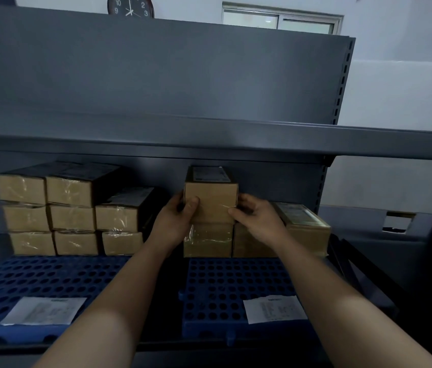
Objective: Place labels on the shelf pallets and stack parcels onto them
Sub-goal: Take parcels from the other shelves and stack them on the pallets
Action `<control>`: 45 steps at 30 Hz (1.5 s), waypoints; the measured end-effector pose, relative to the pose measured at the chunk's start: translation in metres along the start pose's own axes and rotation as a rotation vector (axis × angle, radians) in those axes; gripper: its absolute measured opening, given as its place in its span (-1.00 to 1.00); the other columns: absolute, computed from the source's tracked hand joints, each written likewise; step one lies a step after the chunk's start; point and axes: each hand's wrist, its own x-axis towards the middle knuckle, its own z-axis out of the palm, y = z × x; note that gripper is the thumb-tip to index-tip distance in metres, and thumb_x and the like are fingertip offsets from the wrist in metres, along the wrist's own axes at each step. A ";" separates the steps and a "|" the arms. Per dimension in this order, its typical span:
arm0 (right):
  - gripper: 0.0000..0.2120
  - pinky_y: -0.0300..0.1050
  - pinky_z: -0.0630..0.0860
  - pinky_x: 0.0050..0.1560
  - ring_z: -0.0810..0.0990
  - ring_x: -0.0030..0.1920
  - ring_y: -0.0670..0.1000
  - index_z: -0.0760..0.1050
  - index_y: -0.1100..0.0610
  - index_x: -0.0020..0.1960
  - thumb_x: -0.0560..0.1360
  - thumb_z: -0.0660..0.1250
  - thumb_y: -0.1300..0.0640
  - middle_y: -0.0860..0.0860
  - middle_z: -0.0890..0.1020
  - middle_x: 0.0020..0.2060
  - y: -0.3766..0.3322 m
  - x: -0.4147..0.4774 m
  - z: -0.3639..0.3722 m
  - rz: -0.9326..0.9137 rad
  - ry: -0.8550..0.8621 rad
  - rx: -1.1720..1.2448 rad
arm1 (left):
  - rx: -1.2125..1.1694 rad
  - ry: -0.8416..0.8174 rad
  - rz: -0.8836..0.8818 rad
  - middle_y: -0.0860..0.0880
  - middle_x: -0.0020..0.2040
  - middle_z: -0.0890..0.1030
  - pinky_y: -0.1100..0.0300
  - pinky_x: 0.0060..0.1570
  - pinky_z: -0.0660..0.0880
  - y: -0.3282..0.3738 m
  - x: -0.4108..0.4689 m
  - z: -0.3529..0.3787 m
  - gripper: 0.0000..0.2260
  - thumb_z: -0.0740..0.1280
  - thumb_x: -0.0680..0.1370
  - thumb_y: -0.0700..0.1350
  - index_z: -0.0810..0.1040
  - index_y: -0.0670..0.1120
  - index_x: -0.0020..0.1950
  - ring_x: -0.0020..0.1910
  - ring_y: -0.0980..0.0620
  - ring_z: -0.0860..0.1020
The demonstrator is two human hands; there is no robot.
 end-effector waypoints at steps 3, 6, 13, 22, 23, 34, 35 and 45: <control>-0.62 -0.30 0.42 0.06 0.55 0.16 -0.11 0.47 0.05 0.35 0.54 0.36 0.09 -0.08 0.60 0.17 -0.002 0.000 0.002 -0.002 0.021 -0.030 | 0.014 -0.007 0.007 -0.01 0.18 0.60 0.22 0.00 0.48 -0.001 0.001 0.000 -0.59 0.23 0.58 0.12 0.45 -0.01 0.37 0.09 0.04 0.59; -0.65 -0.31 0.40 0.05 0.54 0.15 -0.12 0.48 0.04 0.33 0.55 0.35 0.10 -0.06 0.60 0.18 -0.002 0.000 0.005 -0.001 0.033 -0.068 | 0.042 0.003 0.021 -0.02 0.17 0.61 0.24 -0.06 0.46 -0.001 0.001 -0.001 -0.62 0.22 0.59 0.09 0.46 -0.04 0.36 0.09 0.02 0.59; -0.48 -0.20 0.38 0.26 0.47 0.32 -0.02 0.37 0.12 0.44 0.53 0.36 0.03 0.02 0.51 0.33 -0.007 -0.016 0.003 0.056 0.130 -0.132 | 0.188 0.016 0.021 -0.06 0.36 0.49 0.23 0.12 0.33 0.005 -0.010 -0.006 -0.51 0.21 0.59 0.11 0.31 -0.07 0.47 0.30 -0.05 0.47; -0.56 0.04 0.41 0.33 0.49 0.29 0.12 0.40 0.12 0.42 0.57 0.29 0.04 0.13 0.58 0.25 -0.005 -0.104 -0.022 -0.008 0.263 -0.491 | 0.544 0.116 0.363 -0.15 0.31 0.49 -0.05 0.21 0.39 0.014 -0.080 0.006 -0.52 0.13 0.55 0.10 0.42 -0.11 0.39 0.27 -0.19 0.42; -0.58 0.11 0.39 0.35 0.49 0.28 0.12 0.43 0.13 0.40 0.57 0.29 0.05 0.12 0.59 0.22 -0.003 -0.117 -0.025 -0.005 0.259 -0.527 | 0.562 0.081 0.376 -0.15 0.29 0.51 -0.07 0.21 0.41 0.014 -0.088 0.011 -0.52 0.13 0.55 0.10 0.43 -0.11 0.38 0.25 -0.19 0.43; -0.59 0.05 0.14 0.48 0.46 0.34 0.05 0.47 0.13 0.35 0.53 0.33 0.06 0.02 0.56 0.28 0.007 -0.294 -0.061 0.178 0.361 -0.857 | 0.604 -0.239 0.406 0.00 0.33 0.49 -0.02 0.31 0.34 0.013 -0.210 0.077 -0.61 0.22 0.58 0.08 0.46 -0.02 0.37 0.30 -0.06 0.43; -0.57 0.03 0.12 0.50 0.43 0.37 0.04 0.45 0.12 0.38 0.54 0.32 0.05 0.02 0.54 0.31 0.007 -0.315 -0.062 0.204 0.360 -0.862 | 0.599 -0.260 0.407 0.02 0.34 0.49 -0.01 0.31 0.32 0.015 -0.226 0.082 -0.61 0.21 0.58 0.09 0.45 -0.01 0.38 0.31 -0.05 0.42; -0.53 -0.09 -0.02 0.53 0.29 0.47 -0.03 0.33 0.08 0.47 0.59 0.24 0.01 -0.01 0.43 0.41 -0.009 -0.551 -0.064 0.556 0.348 -0.880 | 0.529 -0.536 0.406 0.02 0.33 0.49 0.05 0.30 0.29 0.015 -0.420 0.110 -0.60 0.20 0.59 0.09 0.43 -0.01 0.40 0.31 -0.03 0.41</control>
